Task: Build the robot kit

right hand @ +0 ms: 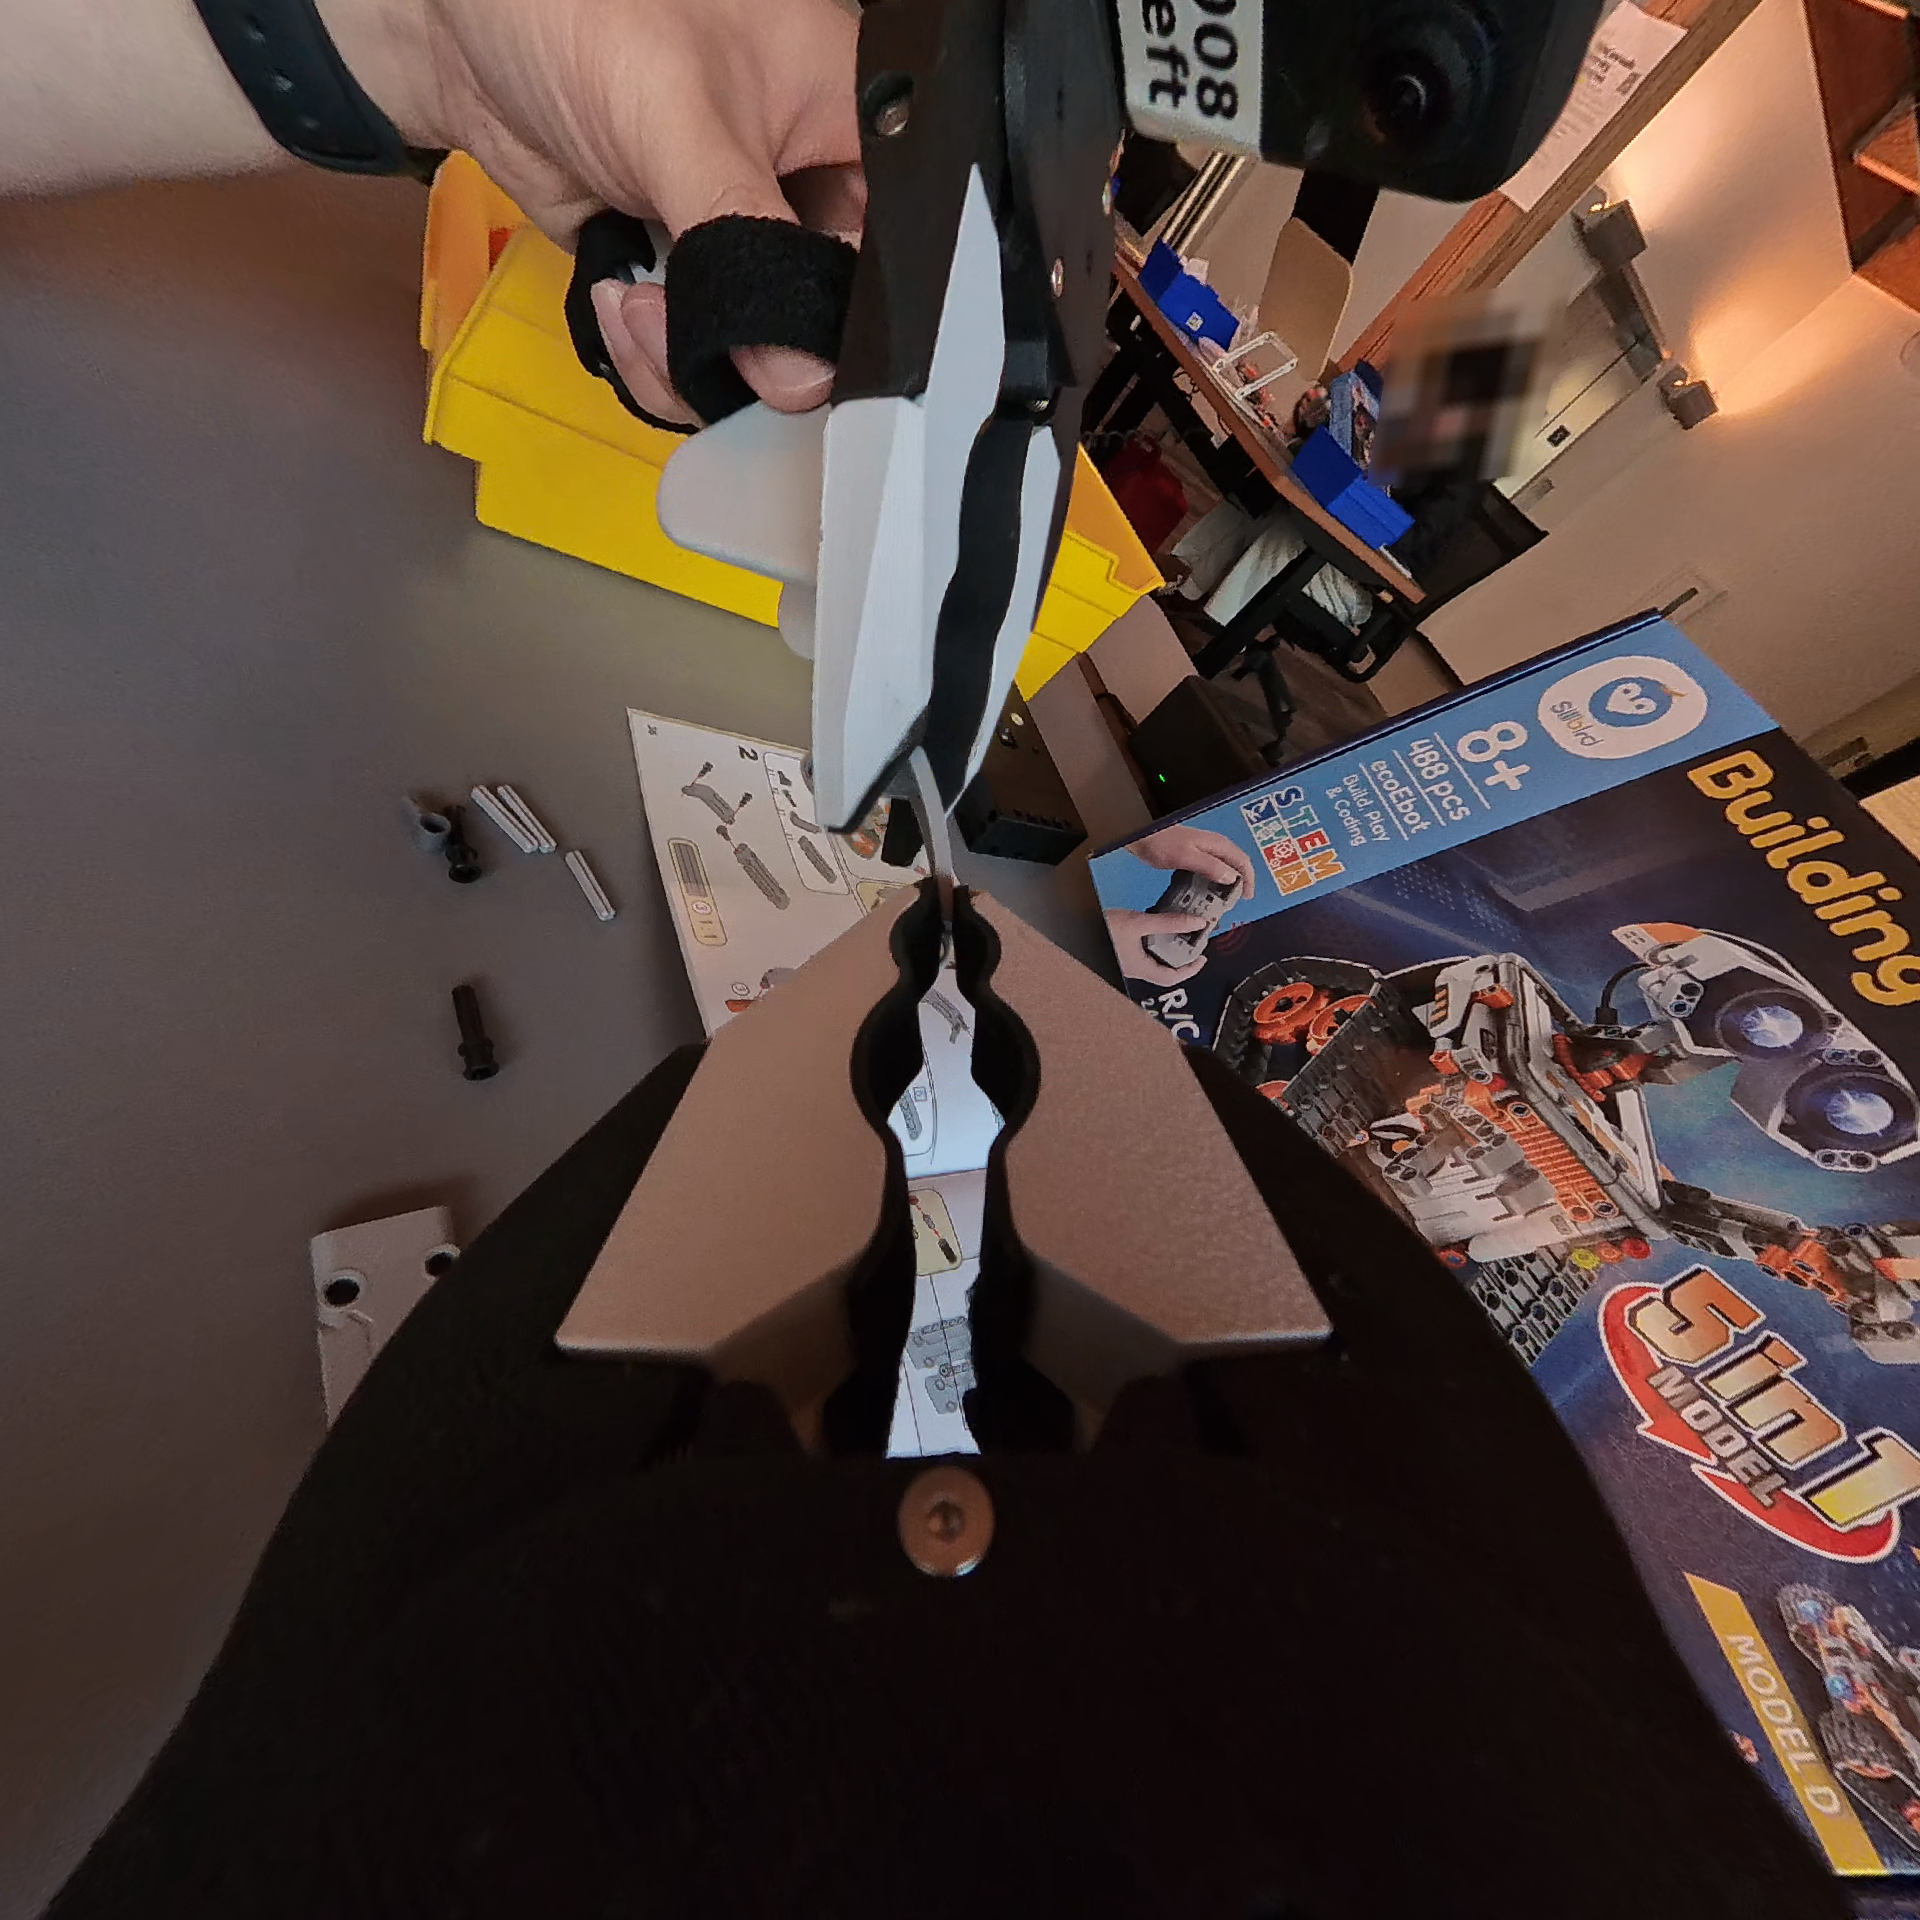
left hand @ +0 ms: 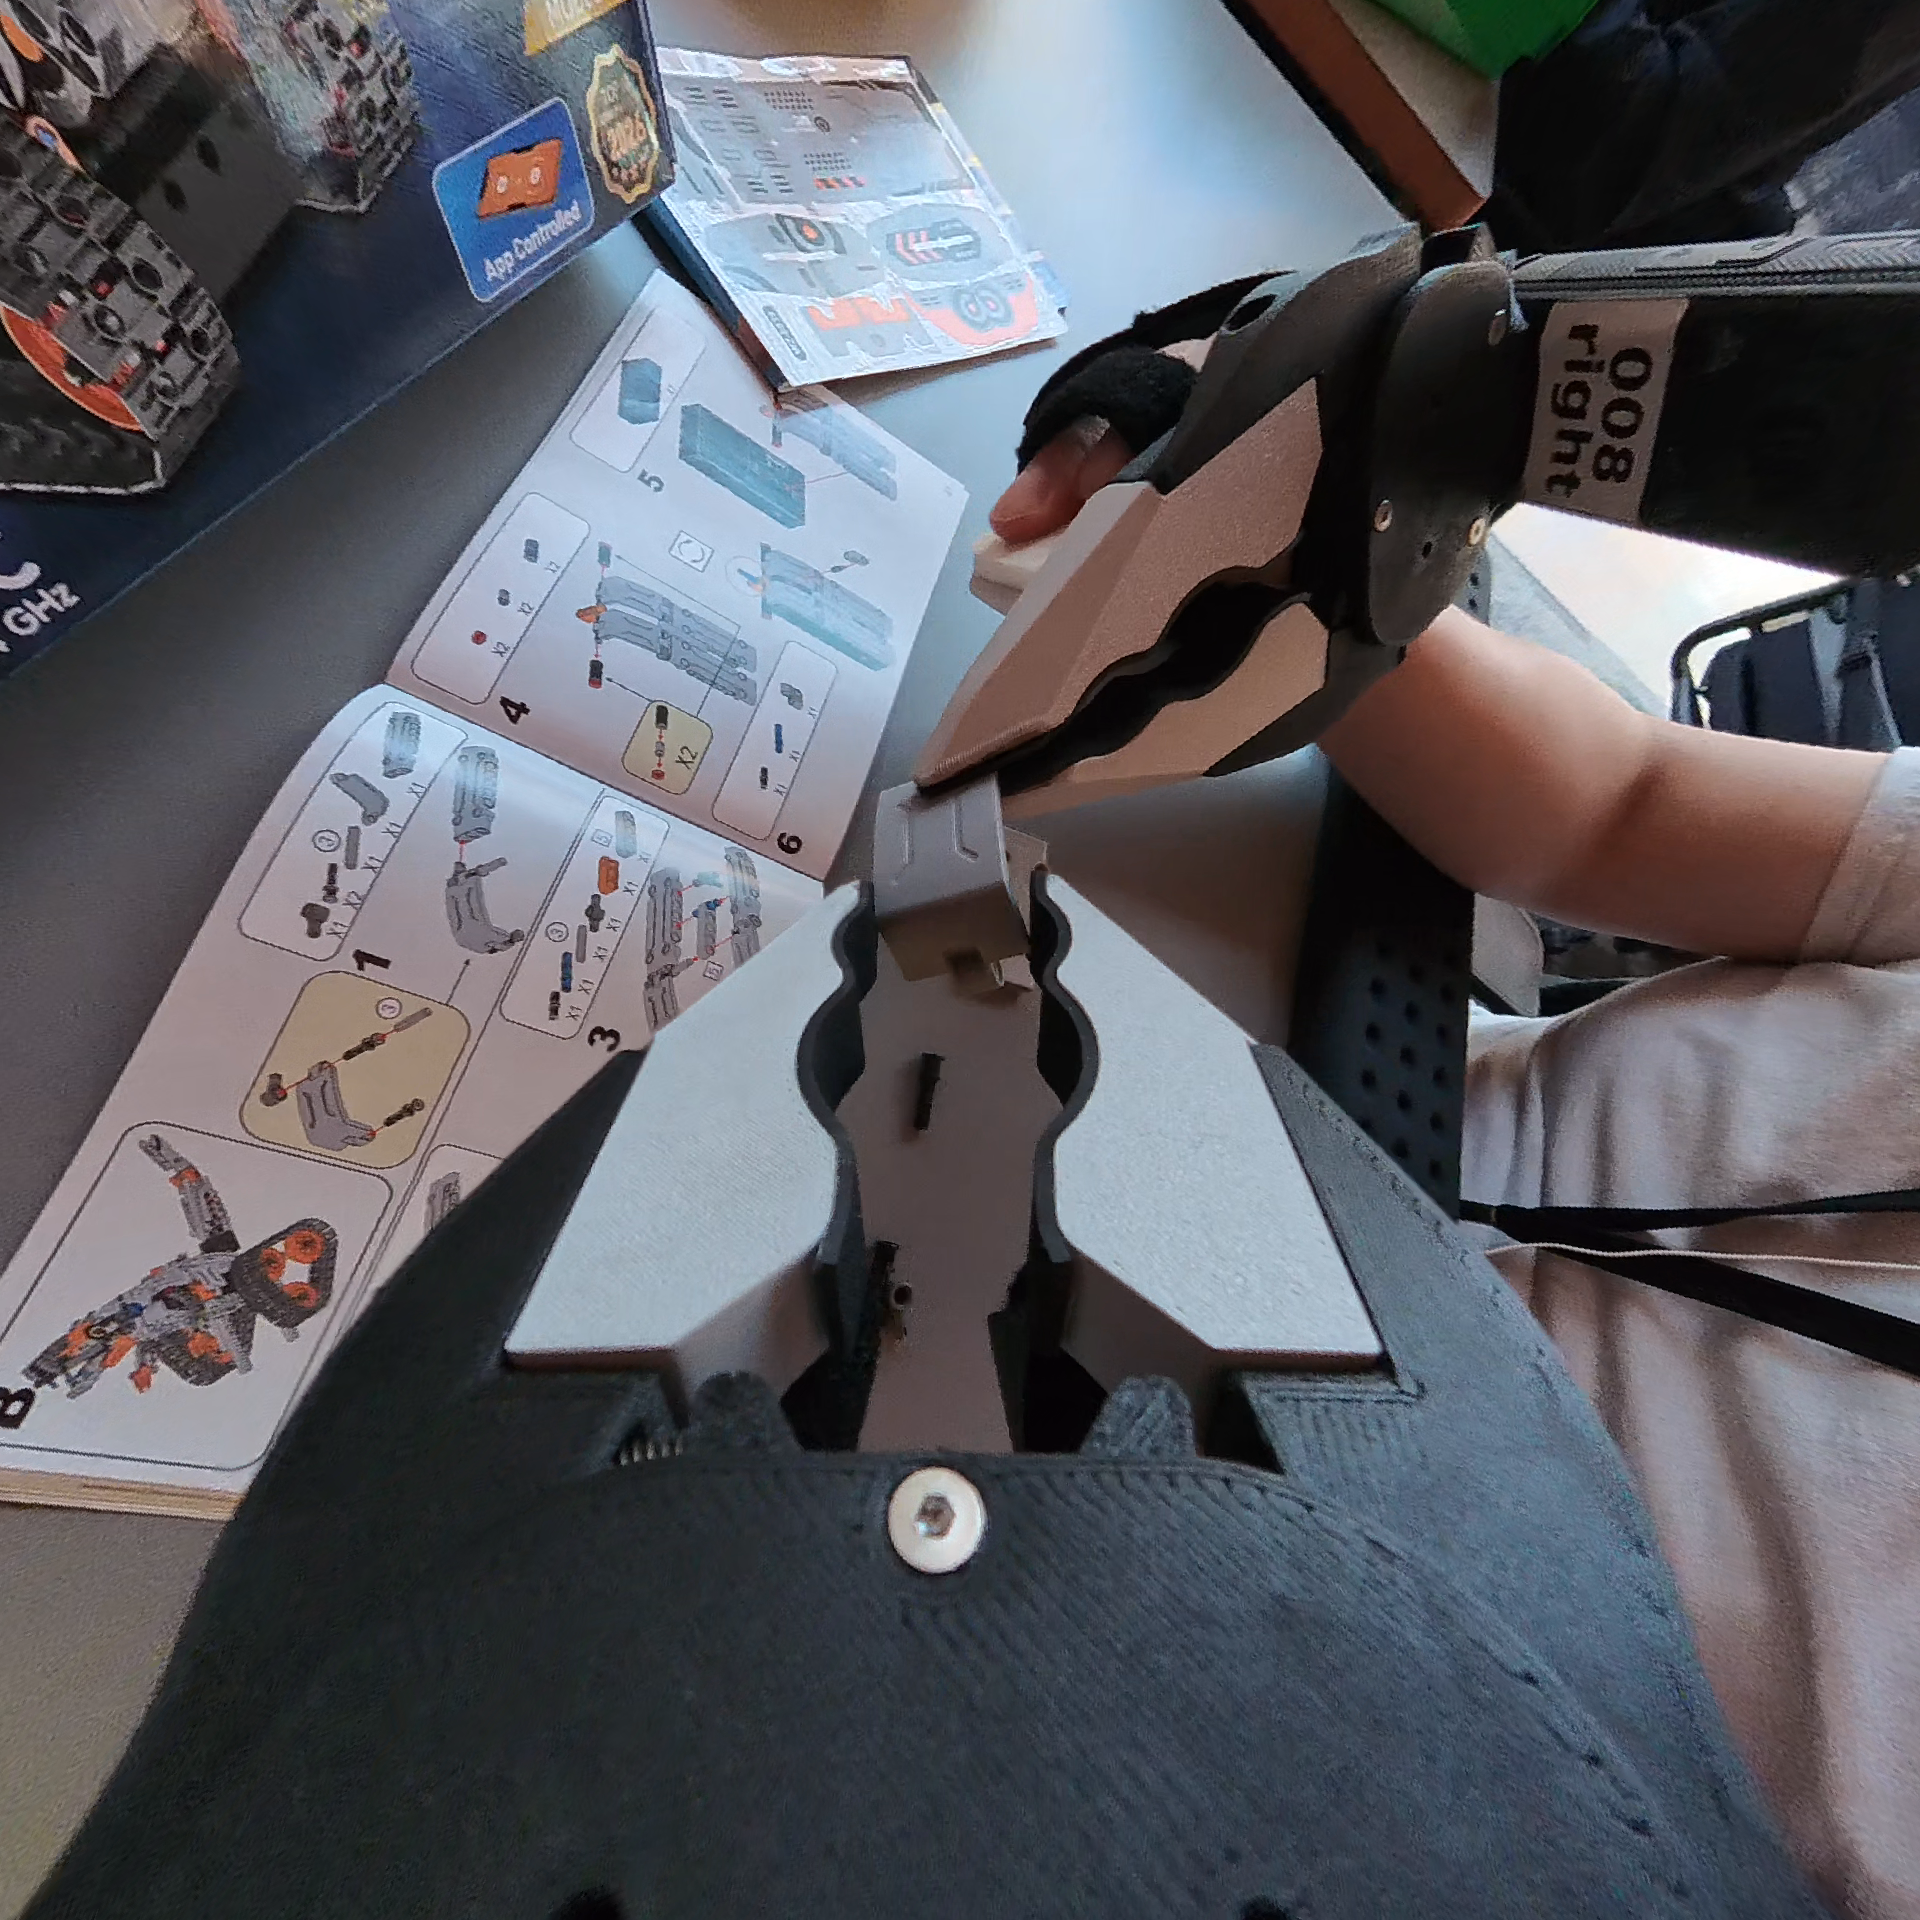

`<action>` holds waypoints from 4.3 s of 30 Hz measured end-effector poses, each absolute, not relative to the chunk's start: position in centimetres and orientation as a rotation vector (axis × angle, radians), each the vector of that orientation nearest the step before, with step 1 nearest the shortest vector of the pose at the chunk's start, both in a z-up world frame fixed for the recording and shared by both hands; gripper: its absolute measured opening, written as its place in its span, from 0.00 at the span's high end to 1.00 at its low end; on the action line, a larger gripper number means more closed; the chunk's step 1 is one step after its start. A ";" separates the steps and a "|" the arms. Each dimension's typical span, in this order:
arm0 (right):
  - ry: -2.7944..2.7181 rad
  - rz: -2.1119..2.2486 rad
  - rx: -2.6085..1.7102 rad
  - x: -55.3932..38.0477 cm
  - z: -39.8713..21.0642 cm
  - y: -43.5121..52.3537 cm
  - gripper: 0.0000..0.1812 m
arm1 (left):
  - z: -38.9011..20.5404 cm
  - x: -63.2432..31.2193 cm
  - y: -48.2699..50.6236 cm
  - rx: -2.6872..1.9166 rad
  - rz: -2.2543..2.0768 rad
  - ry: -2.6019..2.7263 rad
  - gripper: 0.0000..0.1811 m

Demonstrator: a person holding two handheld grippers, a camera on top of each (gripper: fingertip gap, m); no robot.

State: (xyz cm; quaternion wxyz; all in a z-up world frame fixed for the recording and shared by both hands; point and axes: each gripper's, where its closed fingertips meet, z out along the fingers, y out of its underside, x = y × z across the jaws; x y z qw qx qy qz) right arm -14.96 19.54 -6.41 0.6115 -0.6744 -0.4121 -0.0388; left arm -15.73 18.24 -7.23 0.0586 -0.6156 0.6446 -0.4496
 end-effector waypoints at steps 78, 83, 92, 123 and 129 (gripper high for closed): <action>-1.163 0.457 -2.001 -19.6 -15.6 15.2 0.91 | -3.7 -16.9 21.4 -2.102 -1.838 1.487 0.85; -1.159 0.495 -2.048 -20.0 -16.6 15.3 0.91 | -3.5 -16.8 21.6 -2.094 -1.842 1.469 0.86; -1.147 0.573 -2.071 -19.9 -16.8 14.6 0.90 | -3.6 -16.7 21.5 -2.095 -1.850 1.466 0.86; -1.077 -0.200 -2.134 -13.3 -6.2 20.0 0.97 | -6.0 -13.4 20.5 -2.115 -1.810 1.374 0.85; -1.067 -0.247 -2.107 -14.1 -4.2 21.7 0.97 | -4.7 -13.2 21.9 -2.061 -1.869 1.223 0.85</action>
